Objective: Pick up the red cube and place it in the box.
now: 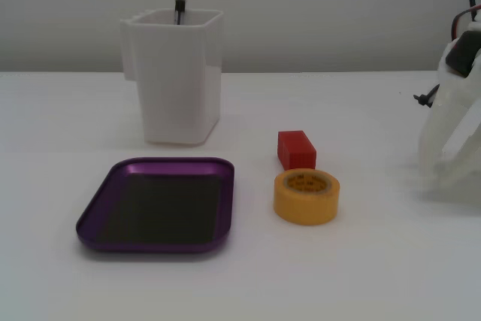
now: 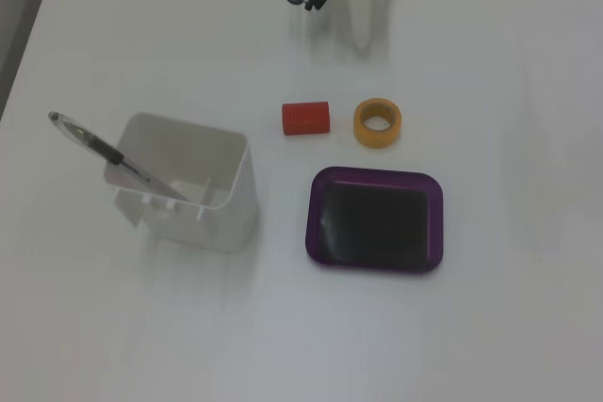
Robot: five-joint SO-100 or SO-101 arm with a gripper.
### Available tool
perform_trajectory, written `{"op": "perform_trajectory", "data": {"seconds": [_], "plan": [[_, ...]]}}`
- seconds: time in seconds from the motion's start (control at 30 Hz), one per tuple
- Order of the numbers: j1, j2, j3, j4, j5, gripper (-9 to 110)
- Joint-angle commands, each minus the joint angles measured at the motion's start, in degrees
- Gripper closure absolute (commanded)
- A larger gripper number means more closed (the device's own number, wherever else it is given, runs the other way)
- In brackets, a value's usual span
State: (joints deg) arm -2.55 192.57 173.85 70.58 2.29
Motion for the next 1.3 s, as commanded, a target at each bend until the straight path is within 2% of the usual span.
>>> {"op": "perform_trajectory", "data": {"seconds": [0.0, 0.7, 0.97, 1.13, 1.27], "plan": [[-0.4, 4.6, 0.4, -0.8, 0.3, 100], [0.3, 4.6, -0.3, -1.4, 0.2, 99], [0.4, 3.5, -8.5, -17.1, 0.0, 99], [1.1, 0.8, -9.6, -18.0, -0.4, 99], [7.4, -9.3, -15.0, -17.9, -0.5, 99]]}}
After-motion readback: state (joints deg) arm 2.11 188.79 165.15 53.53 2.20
